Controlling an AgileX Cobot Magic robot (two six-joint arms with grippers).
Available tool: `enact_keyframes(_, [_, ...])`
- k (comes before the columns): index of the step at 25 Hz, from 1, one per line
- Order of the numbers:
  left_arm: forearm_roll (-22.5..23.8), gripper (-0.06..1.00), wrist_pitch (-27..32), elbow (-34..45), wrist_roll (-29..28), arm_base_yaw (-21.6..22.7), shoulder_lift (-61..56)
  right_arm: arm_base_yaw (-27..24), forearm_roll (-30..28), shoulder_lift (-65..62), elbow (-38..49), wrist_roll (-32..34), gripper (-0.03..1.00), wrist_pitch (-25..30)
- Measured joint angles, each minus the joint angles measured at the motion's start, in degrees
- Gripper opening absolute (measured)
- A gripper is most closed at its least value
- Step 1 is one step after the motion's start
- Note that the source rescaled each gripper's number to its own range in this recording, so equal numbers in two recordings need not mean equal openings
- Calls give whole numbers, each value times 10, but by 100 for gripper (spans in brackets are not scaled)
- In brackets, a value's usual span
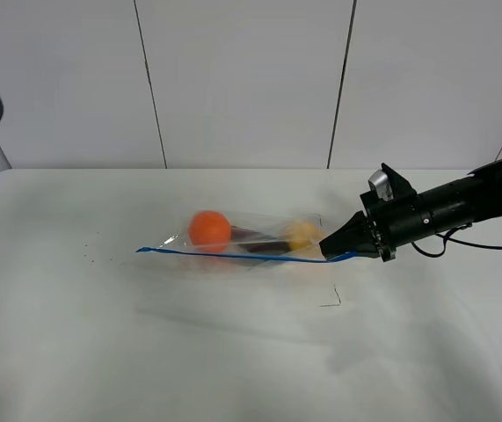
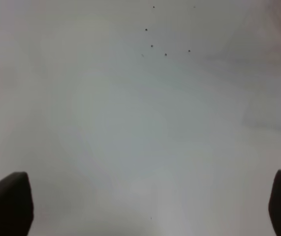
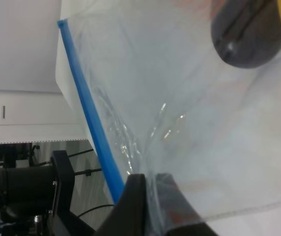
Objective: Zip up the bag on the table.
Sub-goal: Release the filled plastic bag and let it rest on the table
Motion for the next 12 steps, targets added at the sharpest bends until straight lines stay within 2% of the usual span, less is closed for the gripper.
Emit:
enact_keyframes(6, [-4, 100, -4, 77, 0, 0, -145, 0, 0, 0, 0, 0, 0, 0])
enact_keyframes(12, [-17, 100, 19, 95, 0, 0, -262, 0, 0, 0, 0, 0, 0, 0])
